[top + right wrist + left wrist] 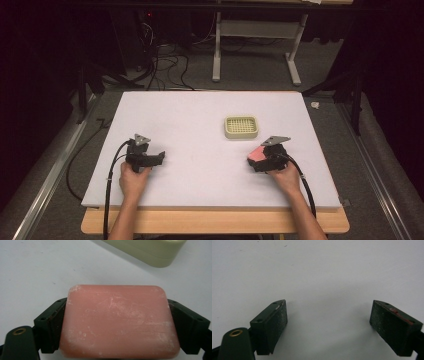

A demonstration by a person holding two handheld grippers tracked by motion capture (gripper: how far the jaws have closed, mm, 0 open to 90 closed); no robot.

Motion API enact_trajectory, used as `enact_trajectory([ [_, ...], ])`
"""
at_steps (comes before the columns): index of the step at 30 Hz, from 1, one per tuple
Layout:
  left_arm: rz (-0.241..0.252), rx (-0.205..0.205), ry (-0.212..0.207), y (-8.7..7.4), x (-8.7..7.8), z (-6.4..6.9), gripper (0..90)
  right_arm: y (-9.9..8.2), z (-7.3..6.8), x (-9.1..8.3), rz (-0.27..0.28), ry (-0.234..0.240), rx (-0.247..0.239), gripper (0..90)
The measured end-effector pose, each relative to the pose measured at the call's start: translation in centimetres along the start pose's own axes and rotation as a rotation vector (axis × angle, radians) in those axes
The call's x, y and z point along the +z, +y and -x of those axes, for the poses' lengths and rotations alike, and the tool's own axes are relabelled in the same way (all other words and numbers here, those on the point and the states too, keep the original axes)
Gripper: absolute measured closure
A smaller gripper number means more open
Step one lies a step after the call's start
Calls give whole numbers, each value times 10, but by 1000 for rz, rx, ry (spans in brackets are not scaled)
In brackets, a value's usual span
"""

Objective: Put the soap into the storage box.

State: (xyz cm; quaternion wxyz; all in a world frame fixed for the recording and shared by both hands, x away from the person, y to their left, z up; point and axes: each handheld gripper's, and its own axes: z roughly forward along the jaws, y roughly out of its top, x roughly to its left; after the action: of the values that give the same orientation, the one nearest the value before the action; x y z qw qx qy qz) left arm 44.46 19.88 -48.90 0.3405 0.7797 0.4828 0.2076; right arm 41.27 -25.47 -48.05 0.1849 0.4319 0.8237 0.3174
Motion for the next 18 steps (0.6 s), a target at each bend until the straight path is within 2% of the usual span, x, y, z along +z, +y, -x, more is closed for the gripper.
enact_trajectory([
  [2, -1, 1, 1, 0, 0, 0, 152, 0, 0, -1, -4, -17, 16, 136],
  [5, -4, -1, -1, 0, 0, -1, 151, 3, 1, -6, 0, -17, 61, 136],
  [10, -7, 0, -2, 0, 0, -1, 152, 11, -4, -15, 47, -21, 96, 136],
  [13, -5, 0, 0, 0, 0, 0, 152, 15, -8, -16, 72, -19, 107, 136],
  [18, -7, 0, -2, 0, 0, 0, 152, 20, -17, -16, 82, -21, 107, 136],
])
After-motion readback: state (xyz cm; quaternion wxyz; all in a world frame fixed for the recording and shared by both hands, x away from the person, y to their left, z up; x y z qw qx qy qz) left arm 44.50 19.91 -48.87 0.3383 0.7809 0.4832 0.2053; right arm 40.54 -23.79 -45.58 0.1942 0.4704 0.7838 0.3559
